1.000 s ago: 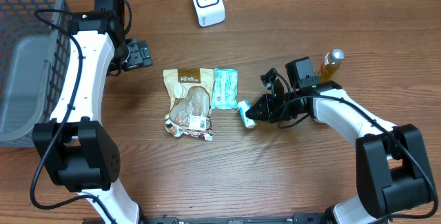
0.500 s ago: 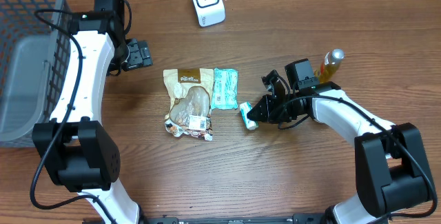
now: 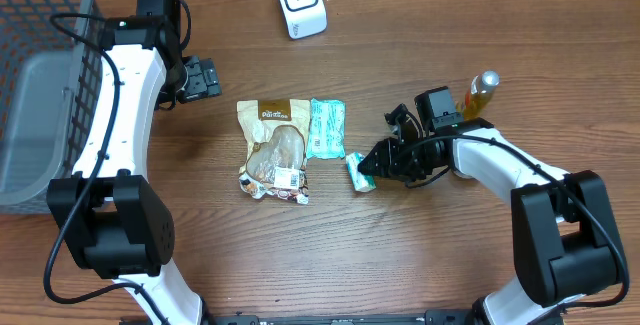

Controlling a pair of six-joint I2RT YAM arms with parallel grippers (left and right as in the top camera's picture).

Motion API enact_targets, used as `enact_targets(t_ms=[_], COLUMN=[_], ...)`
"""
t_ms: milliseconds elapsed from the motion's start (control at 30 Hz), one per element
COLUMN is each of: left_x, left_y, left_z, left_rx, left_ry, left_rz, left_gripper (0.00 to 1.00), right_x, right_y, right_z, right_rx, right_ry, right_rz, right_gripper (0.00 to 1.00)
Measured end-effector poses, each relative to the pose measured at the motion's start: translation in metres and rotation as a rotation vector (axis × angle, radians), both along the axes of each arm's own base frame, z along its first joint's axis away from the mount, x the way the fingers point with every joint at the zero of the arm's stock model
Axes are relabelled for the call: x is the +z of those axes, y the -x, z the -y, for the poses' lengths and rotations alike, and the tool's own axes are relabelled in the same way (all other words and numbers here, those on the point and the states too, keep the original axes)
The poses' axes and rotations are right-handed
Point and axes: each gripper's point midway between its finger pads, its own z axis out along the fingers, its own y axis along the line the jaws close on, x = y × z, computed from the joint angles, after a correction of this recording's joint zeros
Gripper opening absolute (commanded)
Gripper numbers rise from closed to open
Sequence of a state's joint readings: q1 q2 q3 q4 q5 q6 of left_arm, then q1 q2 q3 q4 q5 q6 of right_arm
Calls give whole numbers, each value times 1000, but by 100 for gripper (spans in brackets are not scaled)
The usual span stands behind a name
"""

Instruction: Scan the item barcode

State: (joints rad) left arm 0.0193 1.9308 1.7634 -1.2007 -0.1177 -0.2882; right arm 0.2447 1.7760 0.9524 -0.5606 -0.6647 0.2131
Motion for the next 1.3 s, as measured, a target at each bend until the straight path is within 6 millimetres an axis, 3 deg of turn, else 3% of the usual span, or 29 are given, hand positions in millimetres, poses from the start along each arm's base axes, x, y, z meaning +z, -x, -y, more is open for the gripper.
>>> enact_targets(t_ms=[333,600,800,1000,1300], left_x=[0,0,0,0,0], left_y=[0,0,0,0,0], left_z=[0,0,0,0,0], left_rx=[0,0,0,0,0], left_ry=[0,0,0,0,0], left_rz=[0,0,0,0,0], left_gripper=[100,100,99,99,99], right_x=[22,17,23,52,46], right_y=[-12,-7,-5,-16,5], right_z=[24,35,28,6,-11], right_rx=[-56,-56,-4,64,159], right_ry=[131,212,286,393,613], right_rz=[119,112,134,236,328], right_gripper=[45,45,53,54,55])
